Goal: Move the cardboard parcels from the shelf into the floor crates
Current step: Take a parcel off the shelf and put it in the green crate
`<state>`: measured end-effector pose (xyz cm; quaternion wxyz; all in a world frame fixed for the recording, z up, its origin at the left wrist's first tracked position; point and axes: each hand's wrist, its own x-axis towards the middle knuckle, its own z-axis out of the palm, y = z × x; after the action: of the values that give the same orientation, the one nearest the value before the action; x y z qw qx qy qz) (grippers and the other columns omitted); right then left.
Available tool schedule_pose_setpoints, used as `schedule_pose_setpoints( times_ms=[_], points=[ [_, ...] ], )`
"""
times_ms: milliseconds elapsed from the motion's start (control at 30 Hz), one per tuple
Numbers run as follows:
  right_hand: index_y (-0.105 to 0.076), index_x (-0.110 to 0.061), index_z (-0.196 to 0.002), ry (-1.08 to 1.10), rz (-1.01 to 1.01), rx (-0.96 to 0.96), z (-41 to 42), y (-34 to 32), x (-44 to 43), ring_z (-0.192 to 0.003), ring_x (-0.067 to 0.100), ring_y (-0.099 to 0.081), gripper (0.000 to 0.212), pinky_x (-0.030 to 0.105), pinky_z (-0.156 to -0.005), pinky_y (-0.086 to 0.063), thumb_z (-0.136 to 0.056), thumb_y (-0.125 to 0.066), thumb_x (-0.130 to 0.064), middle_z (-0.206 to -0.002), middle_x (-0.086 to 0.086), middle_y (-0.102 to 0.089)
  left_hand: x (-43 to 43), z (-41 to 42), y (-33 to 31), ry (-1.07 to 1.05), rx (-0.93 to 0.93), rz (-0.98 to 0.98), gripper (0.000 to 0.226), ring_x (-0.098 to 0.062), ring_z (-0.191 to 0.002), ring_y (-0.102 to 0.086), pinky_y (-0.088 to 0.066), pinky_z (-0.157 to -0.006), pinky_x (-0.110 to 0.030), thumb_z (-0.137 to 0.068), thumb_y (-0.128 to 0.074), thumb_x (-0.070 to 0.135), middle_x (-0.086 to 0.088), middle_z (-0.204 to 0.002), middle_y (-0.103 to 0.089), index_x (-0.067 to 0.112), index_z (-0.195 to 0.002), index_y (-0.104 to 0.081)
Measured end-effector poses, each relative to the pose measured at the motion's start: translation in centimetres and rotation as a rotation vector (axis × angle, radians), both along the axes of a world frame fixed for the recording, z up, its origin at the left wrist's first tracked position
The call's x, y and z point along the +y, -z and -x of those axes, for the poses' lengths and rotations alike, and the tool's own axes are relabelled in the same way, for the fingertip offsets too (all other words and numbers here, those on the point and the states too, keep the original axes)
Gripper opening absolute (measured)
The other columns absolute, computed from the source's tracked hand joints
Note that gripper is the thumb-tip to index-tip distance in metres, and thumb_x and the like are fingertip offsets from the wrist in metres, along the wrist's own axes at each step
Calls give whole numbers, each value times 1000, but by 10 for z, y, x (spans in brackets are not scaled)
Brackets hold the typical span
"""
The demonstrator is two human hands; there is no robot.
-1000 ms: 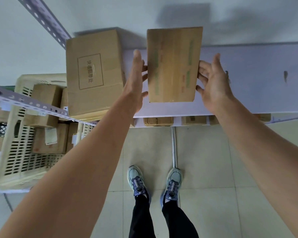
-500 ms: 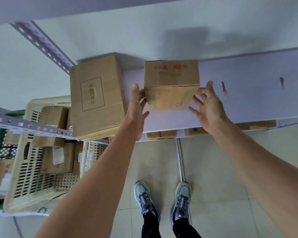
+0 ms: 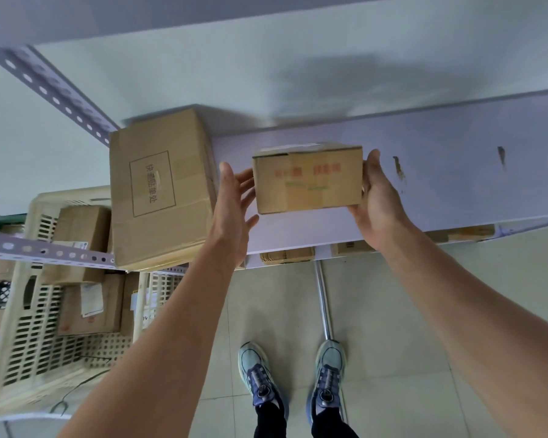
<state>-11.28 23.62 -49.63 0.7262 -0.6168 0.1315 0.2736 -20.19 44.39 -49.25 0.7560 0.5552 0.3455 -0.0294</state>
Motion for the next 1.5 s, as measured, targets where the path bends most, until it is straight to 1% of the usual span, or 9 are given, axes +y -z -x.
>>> schedule_pose_setpoints(
  times_ms=[133,300,667,867,1100,1233,1333,1433,1500],
  points=[
    [-67,-18,-136,14,-1,24,11,14,-4,-120,24,-73,65,44,-103,-57,-110,-24,-61,-132,6,-75,-7,3,8,15,1,18,79,-16,-147,-53,-29,-128,-61,-108,-15,73,4,-146,-69,22,-136,-70],
    [-70,-25,-129,-12,53,73,24,31,-6,-111,18,-76,65,37,-86,-57,-110,-21,-63,-118,-8,-80,-15,12,25,45,54,26,77,-19,-140,-60,-34,-127,-57,-109,-16,73,2,-143,-71,25,-141,-67],
    [-51,-32,-156,-46,-7,69,44,48,-7,-138,19,-60,64,51,-121,-43,-110,-18,-63,-147,-4,-66,-33,32,46,126,-28,66,77,-18,-154,-46,-27,-131,-51,-105,-7,77,8,-164,-53,41,-165,-40],
    [-56,-28,-149,78,-72,-25,50,38,-8,-129,12,-66,58,36,-104,-56,-112,-23,-58,-139,-7,-71,-35,35,38,43,-144,40,74,-15,-149,-53,-43,-120,-40,-109,-4,70,8,-159,-59,38,-163,-42],
    [-61,-33,-143,48,-36,-80,71,11,-13,-130,13,-66,56,32,-99,-58,-111,-23,-59,-138,-8,-71,-40,53,5,89,-160,3,75,-12,-151,-49,-32,-130,-50,-106,-4,73,12,-160,-56,42,-163,-41],
    [-58,-38,-146,-11,-26,-114,92,-12,-23,-135,14,-62,58,44,-113,-46,-108,-23,-63,-144,-8,-68,-46,78,-25,99,-203,-1,75,-4,-154,-43,-31,-130,-41,-104,-11,73,16,-164,-51,39,-164,-40],
    [-62,-40,-144,-54,-35,-136,117,-38,-27,-135,15,-62,59,36,-105,-52,-108,-20,-62,-144,-7,-67,-49,104,-48,107,-203,-17,69,7,-154,-36,-26,-130,-35,-106,-10,72,28,-165,-44,47,-164,-36],
    [-57,-36,-151,-56,-62,-141,146,-60,-28,-139,19,-59,63,39,-108,-51,-107,-22,-64,-150,-5,-64,-49,136,-75,113,-193,-11,48,30,-130,-45,-41,-104,-3,-106,-11,67,53,-136,-54,67,-141,-45],
    [-52,-32,-155,-66,-77,-137,166,-73,-25,-141,20,-58,66,42,-108,-46,-107,-22,-65,-151,-4,-62,-47,162,-94,95,-160,28,48,32,-125,-46,-41,-94,5,-109,-9,62,55,-131,-55,65,-142,-44]
  ],
)
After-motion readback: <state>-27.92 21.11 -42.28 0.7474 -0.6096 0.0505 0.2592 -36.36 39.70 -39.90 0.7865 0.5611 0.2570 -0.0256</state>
